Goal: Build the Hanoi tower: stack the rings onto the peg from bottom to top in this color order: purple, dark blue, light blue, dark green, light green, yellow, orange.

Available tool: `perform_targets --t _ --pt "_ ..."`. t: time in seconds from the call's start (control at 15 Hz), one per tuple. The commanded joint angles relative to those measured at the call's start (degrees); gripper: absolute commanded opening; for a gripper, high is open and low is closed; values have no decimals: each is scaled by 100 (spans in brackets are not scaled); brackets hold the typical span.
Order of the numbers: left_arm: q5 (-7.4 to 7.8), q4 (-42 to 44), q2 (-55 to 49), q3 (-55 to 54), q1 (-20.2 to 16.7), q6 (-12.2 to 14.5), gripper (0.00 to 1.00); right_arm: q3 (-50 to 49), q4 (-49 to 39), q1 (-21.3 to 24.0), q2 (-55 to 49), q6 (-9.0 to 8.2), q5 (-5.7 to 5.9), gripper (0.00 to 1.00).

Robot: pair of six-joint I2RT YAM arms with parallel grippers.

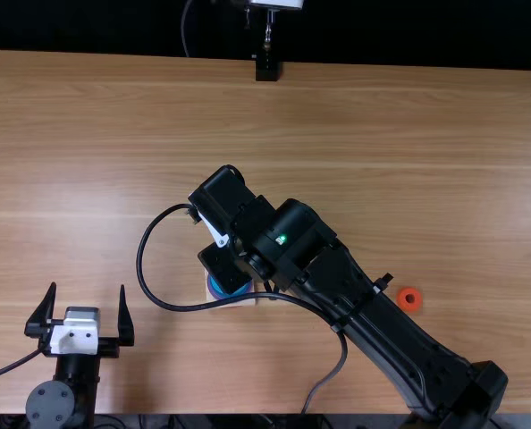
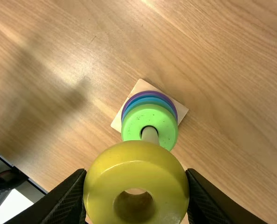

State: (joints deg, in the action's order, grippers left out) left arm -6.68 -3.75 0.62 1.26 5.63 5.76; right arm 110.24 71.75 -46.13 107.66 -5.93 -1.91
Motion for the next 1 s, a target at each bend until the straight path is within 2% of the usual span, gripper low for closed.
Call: perform_targets --t 0.0,0.93 --pt "-18 -26 -62 -126 8 25 100 24 -81 -19 238 -8 1 0" --pt "-18 -26 -62 -126 8 25 100 -11 -123 7 247 56 22 0"
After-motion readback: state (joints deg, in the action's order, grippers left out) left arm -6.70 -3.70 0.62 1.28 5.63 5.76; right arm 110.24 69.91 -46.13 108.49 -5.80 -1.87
